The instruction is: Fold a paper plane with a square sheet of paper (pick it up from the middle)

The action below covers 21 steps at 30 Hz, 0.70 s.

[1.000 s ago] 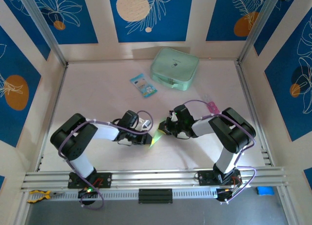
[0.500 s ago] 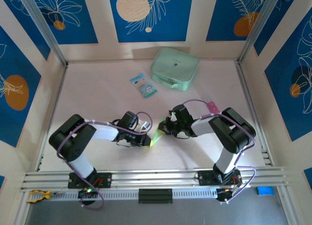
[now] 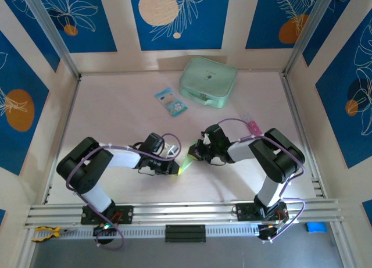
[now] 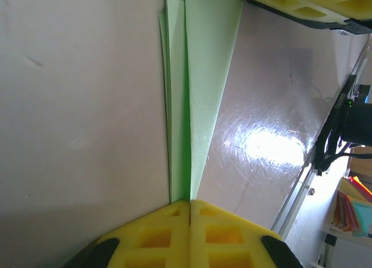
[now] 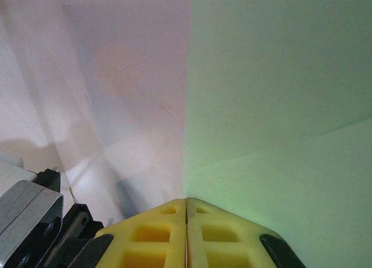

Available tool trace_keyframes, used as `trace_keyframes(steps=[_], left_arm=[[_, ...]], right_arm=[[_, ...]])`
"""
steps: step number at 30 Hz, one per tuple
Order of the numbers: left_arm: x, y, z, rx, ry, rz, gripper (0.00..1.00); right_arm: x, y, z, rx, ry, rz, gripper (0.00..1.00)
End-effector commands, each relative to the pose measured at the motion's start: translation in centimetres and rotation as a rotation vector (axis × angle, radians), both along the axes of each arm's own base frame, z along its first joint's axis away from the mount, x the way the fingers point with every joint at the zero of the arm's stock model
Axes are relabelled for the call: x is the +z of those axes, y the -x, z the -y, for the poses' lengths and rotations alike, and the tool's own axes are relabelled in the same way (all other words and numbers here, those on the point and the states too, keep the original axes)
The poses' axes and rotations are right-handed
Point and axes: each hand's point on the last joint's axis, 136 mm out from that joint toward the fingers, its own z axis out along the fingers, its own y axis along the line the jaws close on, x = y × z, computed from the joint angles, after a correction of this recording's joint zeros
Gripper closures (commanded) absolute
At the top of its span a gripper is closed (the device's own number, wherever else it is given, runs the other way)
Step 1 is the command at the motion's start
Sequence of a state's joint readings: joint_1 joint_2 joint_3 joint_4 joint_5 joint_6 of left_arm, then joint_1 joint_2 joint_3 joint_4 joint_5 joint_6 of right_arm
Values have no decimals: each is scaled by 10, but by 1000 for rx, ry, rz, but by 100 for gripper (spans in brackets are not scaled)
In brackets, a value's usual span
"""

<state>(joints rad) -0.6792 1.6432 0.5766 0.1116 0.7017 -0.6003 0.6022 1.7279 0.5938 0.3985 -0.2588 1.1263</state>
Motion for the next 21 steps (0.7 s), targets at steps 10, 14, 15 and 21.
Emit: trace_keyframes(steps=[10, 14, 15, 21], left_arm=[[-24, 40, -32, -10, -133, -130, 100], [-26, 41, -33, -9, -142, -137, 100], [-26, 41, -34, -6, -148, -137, 100], [-27, 42, -37, -2, -161, -133, 100]], right_arm=[[-56, 31, 43, -61, 231, -167, 90], [-56, 30, 43, -61, 231, -168, 90], [-56, 30, 42, -62, 230, -169, 90], [-57, 30, 42, -59, 232, -168, 90]])
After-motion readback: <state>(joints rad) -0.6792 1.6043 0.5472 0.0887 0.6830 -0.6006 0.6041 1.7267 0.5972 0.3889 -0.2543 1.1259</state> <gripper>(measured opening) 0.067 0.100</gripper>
